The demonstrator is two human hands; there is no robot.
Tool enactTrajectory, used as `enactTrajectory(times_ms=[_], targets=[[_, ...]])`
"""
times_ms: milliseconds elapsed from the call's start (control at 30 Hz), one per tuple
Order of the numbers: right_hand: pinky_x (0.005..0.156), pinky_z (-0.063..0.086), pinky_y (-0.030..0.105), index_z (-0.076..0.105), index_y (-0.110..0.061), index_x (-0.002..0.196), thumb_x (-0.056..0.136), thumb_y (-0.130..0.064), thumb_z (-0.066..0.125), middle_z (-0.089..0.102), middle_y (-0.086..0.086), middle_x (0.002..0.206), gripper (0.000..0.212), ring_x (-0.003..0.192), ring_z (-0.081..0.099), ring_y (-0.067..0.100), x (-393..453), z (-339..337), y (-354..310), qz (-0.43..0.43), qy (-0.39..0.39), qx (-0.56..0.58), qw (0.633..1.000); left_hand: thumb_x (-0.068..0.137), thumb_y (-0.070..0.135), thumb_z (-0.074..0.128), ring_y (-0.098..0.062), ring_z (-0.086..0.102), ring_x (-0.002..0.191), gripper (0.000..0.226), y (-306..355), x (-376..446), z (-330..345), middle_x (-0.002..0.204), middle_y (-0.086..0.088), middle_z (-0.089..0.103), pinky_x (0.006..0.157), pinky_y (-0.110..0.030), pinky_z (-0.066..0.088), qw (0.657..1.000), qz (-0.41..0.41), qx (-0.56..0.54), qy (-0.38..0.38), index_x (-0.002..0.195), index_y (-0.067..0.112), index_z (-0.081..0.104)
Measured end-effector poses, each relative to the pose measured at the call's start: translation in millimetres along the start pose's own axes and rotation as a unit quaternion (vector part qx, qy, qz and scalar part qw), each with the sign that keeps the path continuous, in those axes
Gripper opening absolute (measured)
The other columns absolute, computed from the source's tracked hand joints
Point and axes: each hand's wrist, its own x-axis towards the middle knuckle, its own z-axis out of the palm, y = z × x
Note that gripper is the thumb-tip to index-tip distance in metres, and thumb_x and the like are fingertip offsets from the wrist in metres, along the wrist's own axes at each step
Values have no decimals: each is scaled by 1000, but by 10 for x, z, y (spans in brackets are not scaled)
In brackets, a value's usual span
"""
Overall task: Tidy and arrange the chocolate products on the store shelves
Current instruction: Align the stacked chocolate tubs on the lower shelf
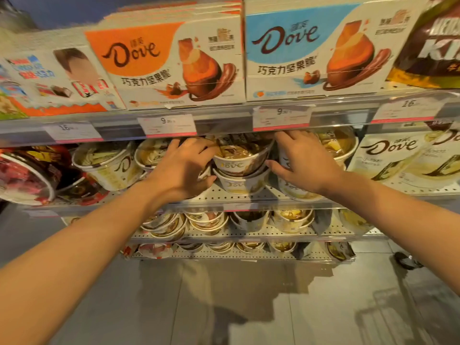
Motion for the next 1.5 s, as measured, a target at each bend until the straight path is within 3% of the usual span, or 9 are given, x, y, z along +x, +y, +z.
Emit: enactTrajectory(times_ms=[167, 267, 433, 600, 733, 800, 967, 1100, 1500], targets=[[93, 39, 39, 50, -12, 126, 83, -26, 64, 55, 10, 123, 47, 113, 51, 31, 270, 165, -546, -28, -9, 19, 999, 60, 31, 84, -38, 60, 101, 67, -562, -383, -32, 114, -19, 62, 86, -48, 48, 1000, 4, -2, -2, 115, 2, 59], [98, 38, 41, 48, -14, 130, 81, -19, 64, 52, 10, 131, 51, 119, 48, 31, 474, 253, -870, -26, -22, 23, 999, 69, 40, 77, -34, 64, 95, 53, -902, -494, -11, 107, -14, 68, 78, -48, 52, 999, 18, -30, -31, 108, 7, 65], [93, 48, 45, 40, -24, 138, 77, -13, 57, 49, 10, 138, 64, 121, 49, 34, 852, 412, -1165, 20, -73, -3, 997, 92, 28, 53, -25, 51, 122, 35, -1111, -477, 41, 131, -5, 57, 101, -41, 40, 992, -19, -94, -85, 125, 16, 59], [90, 49, 43, 56, -20, 123, 83, -22, 59, 58, 10, 126, 40, 112, 54, 33, 1025, 521, -1212, 54, -94, -39, 993, 89, 7, 57, -20, 54, 121, 33, -1277, -468, 13, 127, -4, 59, 105, -34, 40, 983, 28, -168, -67, 121, 12, 62], [90, 47, 41, 61, -11, 111, 86, -20, 61, 61, 13, 119, 26, 108, 55, 33, 1015, 582, -1311, 76, -70, -1, 995, 84, 2, 59, -24, 58, 115, 33, -1344, -488, 72, 121, -6, 64, 99, -40, 45, 986, 42, -157, -29, 115, 12, 66], [86, 46, 38, 60, -9, 110, 86, -19, 63, 61, 14, 116, 26, 106, 56, 33, 994, 575, -1353, 65, -64, 6, 996, 85, 6, 60, -24, 55, 118, 36, -1387, -532, 139, 124, -7, 62, 101, -41, 43, 987, 34, -155, -13, 119, 12, 63], [72, 37, 27, 58, -8, 98, 85, -19, 65, 65, 11, 99, 18, 94, 59, 28, 967, 573, -1436, 49, -59, 34, 996, 78, 51, 65, -23, 49, 121, 63, -1383, -551, 199, 129, -5, 56, 102, -38, 41, 985, -18, -165, -38, 129, 15, 54], [71, 33, 26, 54, -11, 93, 85, -18, 65, 63, 9, 96, 15, 91, 58, 26, 956, 618, -1512, 46, -49, 57, 996, 82, 50, 60, -22, 54, 113, 58, -1350, -480, 184, 124, -3, 59, 93, -32, 42, 979, -50, -195, -38, 128, 16, 54], [96, 45, 37, 47, -13, 135, 83, -19, 66, 59, 11, 127, 55, 116, 54, 29, 993, 571, -1439, 53, -91, 2, 994, 91, 26, 58, -21, 50, 123, 37, -1372, -458, 172, 132, -5, 56, 104, -30, 34, 961, -92, -249, -79, 126, 15, 57]])
